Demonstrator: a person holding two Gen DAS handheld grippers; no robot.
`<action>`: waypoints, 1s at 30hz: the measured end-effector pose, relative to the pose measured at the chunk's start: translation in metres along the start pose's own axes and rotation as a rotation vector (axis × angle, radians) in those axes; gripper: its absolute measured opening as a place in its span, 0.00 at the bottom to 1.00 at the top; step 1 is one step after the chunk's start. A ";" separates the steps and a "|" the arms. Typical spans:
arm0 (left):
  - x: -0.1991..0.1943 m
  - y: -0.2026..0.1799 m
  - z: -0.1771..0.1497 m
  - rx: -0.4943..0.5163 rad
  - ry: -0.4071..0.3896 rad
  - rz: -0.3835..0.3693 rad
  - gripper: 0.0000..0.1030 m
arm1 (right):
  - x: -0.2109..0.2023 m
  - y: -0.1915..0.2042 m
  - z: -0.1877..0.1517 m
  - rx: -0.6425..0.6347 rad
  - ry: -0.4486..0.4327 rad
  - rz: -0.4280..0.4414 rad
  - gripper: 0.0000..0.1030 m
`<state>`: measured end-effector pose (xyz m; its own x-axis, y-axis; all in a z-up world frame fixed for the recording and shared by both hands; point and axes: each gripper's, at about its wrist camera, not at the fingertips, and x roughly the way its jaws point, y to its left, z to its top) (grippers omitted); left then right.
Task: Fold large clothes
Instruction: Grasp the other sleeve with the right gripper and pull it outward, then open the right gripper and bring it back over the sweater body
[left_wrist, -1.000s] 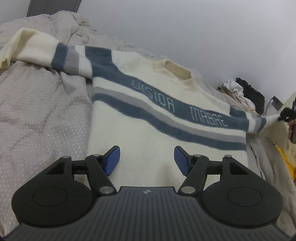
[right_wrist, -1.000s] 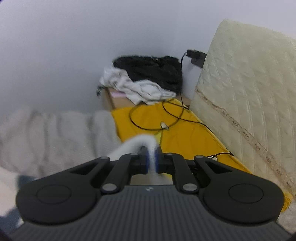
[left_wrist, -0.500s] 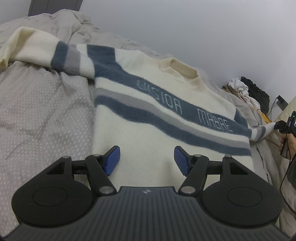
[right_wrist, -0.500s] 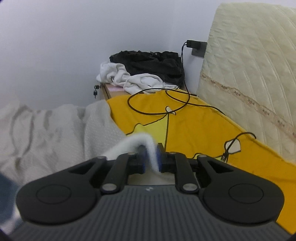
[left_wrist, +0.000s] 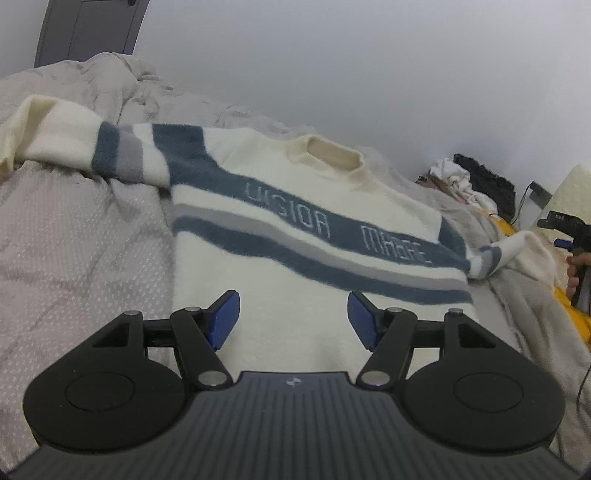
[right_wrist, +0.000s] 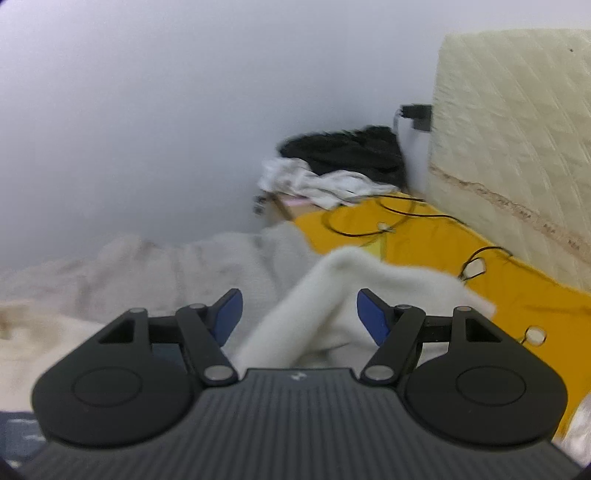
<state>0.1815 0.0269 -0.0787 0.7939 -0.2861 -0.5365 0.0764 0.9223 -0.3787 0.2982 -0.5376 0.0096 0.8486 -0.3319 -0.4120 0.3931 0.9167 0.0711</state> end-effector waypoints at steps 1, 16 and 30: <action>-0.003 0.000 0.000 -0.001 -0.003 -0.009 0.67 | -0.015 0.005 -0.004 0.009 -0.003 0.037 0.68; -0.057 -0.017 -0.014 0.071 -0.068 -0.041 0.68 | -0.211 0.095 -0.079 0.025 0.111 0.293 0.68; -0.058 -0.056 -0.043 0.145 -0.013 -0.169 0.68 | -0.294 0.100 -0.150 0.044 0.162 0.413 0.68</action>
<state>0.1055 -0.0192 -0.0589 0.7702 -0.4372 -0.4644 0.2945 0.8896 -0.3492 0.0349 -0.3152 0.0016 0.8724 0.1023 -0.4780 0.0507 0.9536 0.2966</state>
